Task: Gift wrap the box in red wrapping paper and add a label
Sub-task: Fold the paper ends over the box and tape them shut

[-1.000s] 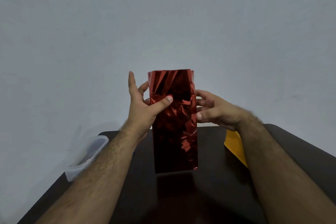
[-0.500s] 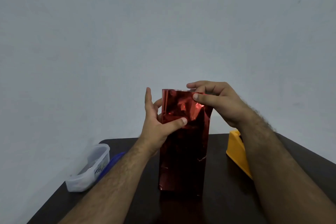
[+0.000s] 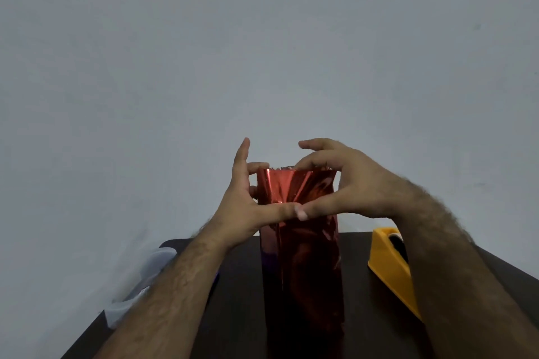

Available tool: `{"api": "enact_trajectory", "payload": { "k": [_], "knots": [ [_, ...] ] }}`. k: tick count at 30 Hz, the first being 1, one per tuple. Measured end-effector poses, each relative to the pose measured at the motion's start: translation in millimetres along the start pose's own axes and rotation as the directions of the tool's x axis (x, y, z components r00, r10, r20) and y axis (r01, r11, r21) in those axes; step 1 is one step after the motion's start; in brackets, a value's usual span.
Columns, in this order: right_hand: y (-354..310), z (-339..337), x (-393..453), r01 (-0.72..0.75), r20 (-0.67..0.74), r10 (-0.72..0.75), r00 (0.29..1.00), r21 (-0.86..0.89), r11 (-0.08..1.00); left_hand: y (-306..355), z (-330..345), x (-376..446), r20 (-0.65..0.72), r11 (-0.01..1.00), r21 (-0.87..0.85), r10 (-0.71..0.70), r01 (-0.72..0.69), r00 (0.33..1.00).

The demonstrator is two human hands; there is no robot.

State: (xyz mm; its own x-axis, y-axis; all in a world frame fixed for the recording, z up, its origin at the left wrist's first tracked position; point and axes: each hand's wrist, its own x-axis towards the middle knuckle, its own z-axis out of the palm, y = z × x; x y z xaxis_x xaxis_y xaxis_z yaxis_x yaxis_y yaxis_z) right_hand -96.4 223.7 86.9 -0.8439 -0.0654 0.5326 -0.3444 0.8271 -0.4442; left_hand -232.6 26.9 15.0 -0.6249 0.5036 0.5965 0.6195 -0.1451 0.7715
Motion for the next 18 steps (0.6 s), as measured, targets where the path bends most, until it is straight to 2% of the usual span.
{"api": "enact_trajectory", "payload": {
  "k": [2,5,8,12,15,18],
  "knots": [
    [-2,0,0,0.037,0.040,-0.038,0.998,0.013,0.999,4,2,-2,0.015,1.000,0.023,-0.002,0.002,1.000],
    [-4,0,-2,0.080,0.030,-0.082,0.996,0.074,0.994,7,1,-5,0.054,1.000,-0.011,-0.012,0.012,0.998],
    [-6,-2,-4,0.041,-0.024,-0.038,0.999,0.165,0.985,4,-1,-4,0.074,0.999,-0.042,0.014,-0.011,0.997],
    [0,-7,-5,0.016,-0.060,-0.012,0.998,0.069,0.997,-4,2,1,0.074,0.992,-0.124,0.026,-0.016,0.997],
    [7,-8,-4,-0.009,-0.049,0.016,0.999,0.146,0.989,-11,3,3,0.063,0.984,-0.179,0.000,0.011,0.998],
    [7,-8,-2,-0.020,-0.058,0.029,0.998,0.140,0.990,-14,-2,6,0.006,0.981,-0.193,-0.007,0.008,1.000]
  ]
}}
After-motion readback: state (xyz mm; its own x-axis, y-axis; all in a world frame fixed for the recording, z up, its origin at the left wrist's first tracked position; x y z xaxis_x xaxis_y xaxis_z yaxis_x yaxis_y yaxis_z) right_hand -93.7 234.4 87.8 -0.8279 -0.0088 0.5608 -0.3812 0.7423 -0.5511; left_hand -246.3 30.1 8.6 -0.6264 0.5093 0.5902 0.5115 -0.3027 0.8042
